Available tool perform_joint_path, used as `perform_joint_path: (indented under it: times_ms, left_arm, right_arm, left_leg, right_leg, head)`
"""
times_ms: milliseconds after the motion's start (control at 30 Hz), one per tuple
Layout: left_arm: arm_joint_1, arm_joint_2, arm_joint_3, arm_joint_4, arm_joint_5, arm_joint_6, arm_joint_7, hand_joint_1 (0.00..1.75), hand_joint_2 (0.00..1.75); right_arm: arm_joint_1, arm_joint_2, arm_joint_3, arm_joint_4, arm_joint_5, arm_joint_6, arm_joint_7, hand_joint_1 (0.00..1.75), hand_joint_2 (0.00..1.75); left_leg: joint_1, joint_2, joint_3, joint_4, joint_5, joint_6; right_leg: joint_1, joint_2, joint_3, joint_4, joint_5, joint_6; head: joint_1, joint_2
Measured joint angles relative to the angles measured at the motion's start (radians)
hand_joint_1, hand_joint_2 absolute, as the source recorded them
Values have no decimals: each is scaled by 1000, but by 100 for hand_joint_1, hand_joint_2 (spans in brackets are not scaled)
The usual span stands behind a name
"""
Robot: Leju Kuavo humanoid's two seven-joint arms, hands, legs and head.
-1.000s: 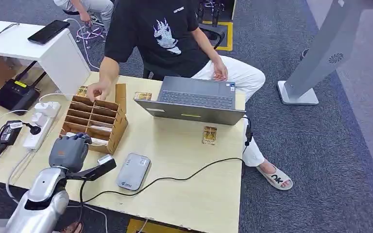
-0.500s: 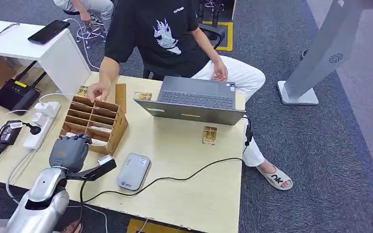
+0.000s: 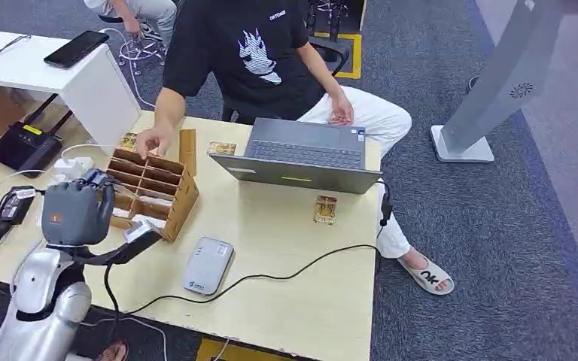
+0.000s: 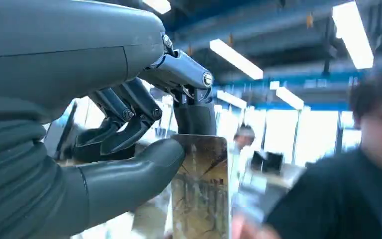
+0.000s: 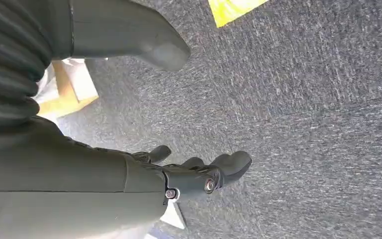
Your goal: Pass the card to the sensor for recognition and then transmit it.
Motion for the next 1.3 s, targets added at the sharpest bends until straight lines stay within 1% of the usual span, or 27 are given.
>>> perform_joint_path:
  times_ms: [100, 233, 333, 500, 567, 667, 833, 933, 1033, 1067, 1100, 1300]
  left_arm:
    - [-6, 0, 27, -74, -2, 5, -1, 175, 175]
    - [-8, 0, 42, -117, 0, 11, -10, 175, 175]
    - [-15, 1, 45, -136, -11, 19, -18, 175, 175]
    - [-44, 3, 46, -139, -23, 17, -16, 175, 175]
    - [-61, 2, 46, -133, -43, 13, -5, 175, 175]
    - [-114, 2, 46, -74, -93, 1, 26, 175, 175]
    - [-271, 2, 46, 144, -172, 5, 66, 175, 175]
    - [-351, -9, 46, 256, -203, 18, 70, 175, 175]
    - [-397, -23, 38, 325, -212, 24, 73, 175, 175]
    - [-403, -27, 35, 340, -214, 25, 73, 131, 175]
    - [-409, -34, 33, 352, -213, 25, 73, 0, 175]
    - [-417, -66, 29, 376, -154, 24, 66, 0, 175]
  right_arm:
    - [0, 0, 0, 0, 0, -2, -2, 0, 175]
    - [0, 0, 0, 0, 0, -2, -4, 0, 175]
    - [0, 0, 0, 0, 0, -3, 1, 0, 175]
    - [-2, 0, 0, 0, 1, -3, 8, 0, 175]
    - [-3, 0, 0, 0, 8, -2, 14, 0, 175]
    - [-5, 0, 1, 0, 19, 0, 16, 0, 175]
    - [-12, 0, 6, 0, 41, 10, 4, 0, 175]
    - [-15, 0, 14, 0, 50, 12, 5, 0, 175]
    - [-17, 0, 18, 0, 50, 13, 5, 0, 175]
    - [-17, 0, 18, 0, 50, 12, 7, 0, 175]
    - [-17, 0, 18, 0, 50, 12, 10, 0, 175]
    - [-17, 0, 18, 0, 52, 19, 22, 0, 175]
  left_leg:
    - [0, 0, 0, 0, 0, 0]
    - [0, 0, 0, 0, 1, 0]
    - [0, 0, 0, 0, 1, 0]
    - [0, 0, 0, 0, 1, 0]
    - [0, 0, 0, 0, 1, 0]
    - [0, -1, 0, 0, 2, 0]
    - [0, -1, 0, 0, 4, -1]
    - [0, -1, 0, 0, 5, 0]
    - [0, -1, 0, 0, 5, 0]
    - [0, -1, 0, 0, 5, 0]
    - [0, -1, 0, 0, 5, 0]
    - [0, -1, 0, 0, 5, 0]
  right_leg:
    - [0, 0, 0, 0, 0, 0]
    - [0, 0, 0, 0, 0, 0]
    - [0, 0, 0, 0, 0, 0]
    - [0, -1, 0, 0, 0, 0]
    - [0, -1, 0, 0, 0, 0]
    - [0, -1, 0, 0, 1, 0]
    - [0, -2, 0, 0, 3, -2]
    - [0, -2, 0, 0, 4, -1]
    - [0, -2, 0, 0, 4, -1]
    - [0, -2, 0, 0, 4, -1]
    - [0, -2, 0, 0, 4, -1]
    - [0, -1, -1, 0, 4, -1]
  head:
    - [0, 0]
    - [0, 0]
    - [0, 0]
    - [0, 0]
    - [0, 0]
    - [0, 0]
    - [0, 0]
    - [0, 0]
    - [0, 0]
    - [0, 0]
    - [0, 0]
    - [0, 0]
